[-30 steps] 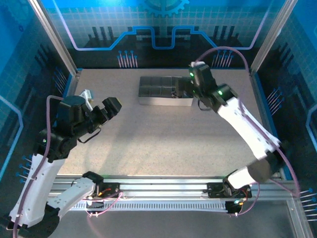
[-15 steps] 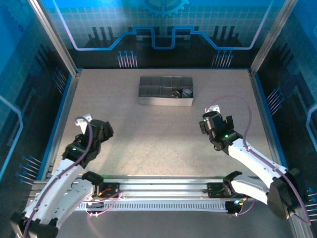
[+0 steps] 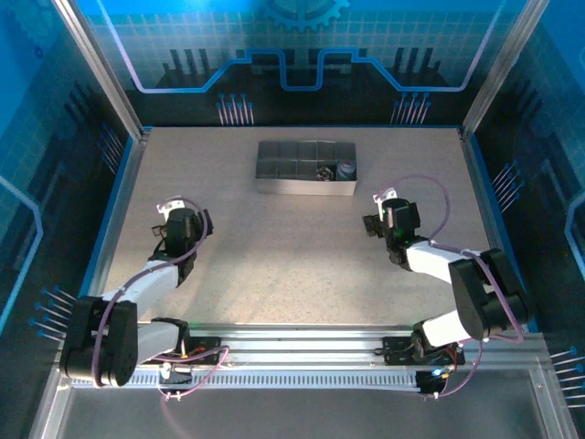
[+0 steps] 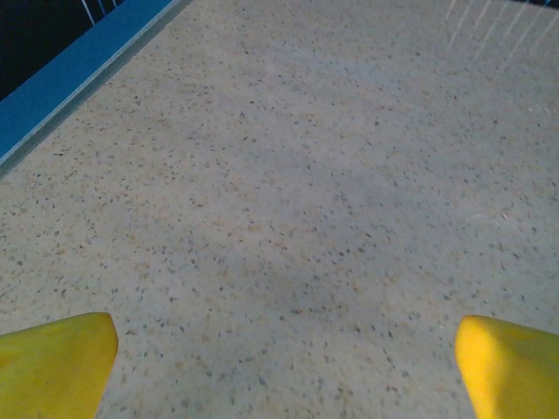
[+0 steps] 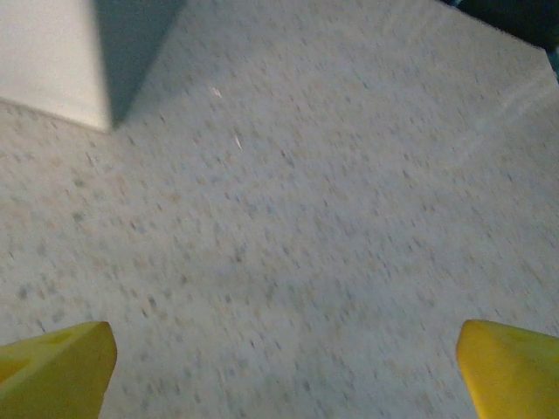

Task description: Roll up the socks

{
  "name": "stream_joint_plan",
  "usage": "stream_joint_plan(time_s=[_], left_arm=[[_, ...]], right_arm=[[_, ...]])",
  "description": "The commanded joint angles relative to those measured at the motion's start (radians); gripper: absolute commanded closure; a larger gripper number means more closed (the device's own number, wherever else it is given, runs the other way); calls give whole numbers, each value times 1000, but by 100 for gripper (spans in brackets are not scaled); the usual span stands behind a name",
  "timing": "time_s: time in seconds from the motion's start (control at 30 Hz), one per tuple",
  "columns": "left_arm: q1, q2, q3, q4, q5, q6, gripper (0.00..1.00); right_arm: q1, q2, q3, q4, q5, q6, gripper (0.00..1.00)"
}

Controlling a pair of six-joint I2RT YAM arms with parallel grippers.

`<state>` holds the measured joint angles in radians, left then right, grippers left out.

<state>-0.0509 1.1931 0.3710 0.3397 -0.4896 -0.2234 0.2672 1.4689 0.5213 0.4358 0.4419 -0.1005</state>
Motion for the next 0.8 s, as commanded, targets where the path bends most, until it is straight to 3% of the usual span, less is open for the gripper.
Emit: stream_joint_plan(time_s=[0.0, 0.13, 0.2, 0.3, 0.4, 0.47, 0.57, 0.77], left_arm=[[45, 18, -62, 289, 95, 61, 1], [65, 71, -158, 588, 153, 66, 1], [62, 132, -168, 685, 233, 119, 1], [62, 254, -153, 783, 243, 130, 1], [77, 384, -129, 883, 305, 148, 1], [76, 331, -85, 708, 313, 138, 1], [67, 349, -17, 610, 335, 165, 1], [63, 351, -17, 621, 333, 168, 0]], right_arm=[[-31, 44, -4, 238, -105, -42, 0], [-89, 23, -45, 285, -167, 17, 0], [-137, 27, -111, 409, -214, 64, 0], [-174, 84, -184, 597, -249, 95, 0], [-179, 74, -163, 538, -254, 100, 0], [-178, 74, -158, 529, -250, 101, 0], [-178, 77, -139, 496, -227, 109, 0], [-176, 74, -139, 491, -232, 105, 0]])
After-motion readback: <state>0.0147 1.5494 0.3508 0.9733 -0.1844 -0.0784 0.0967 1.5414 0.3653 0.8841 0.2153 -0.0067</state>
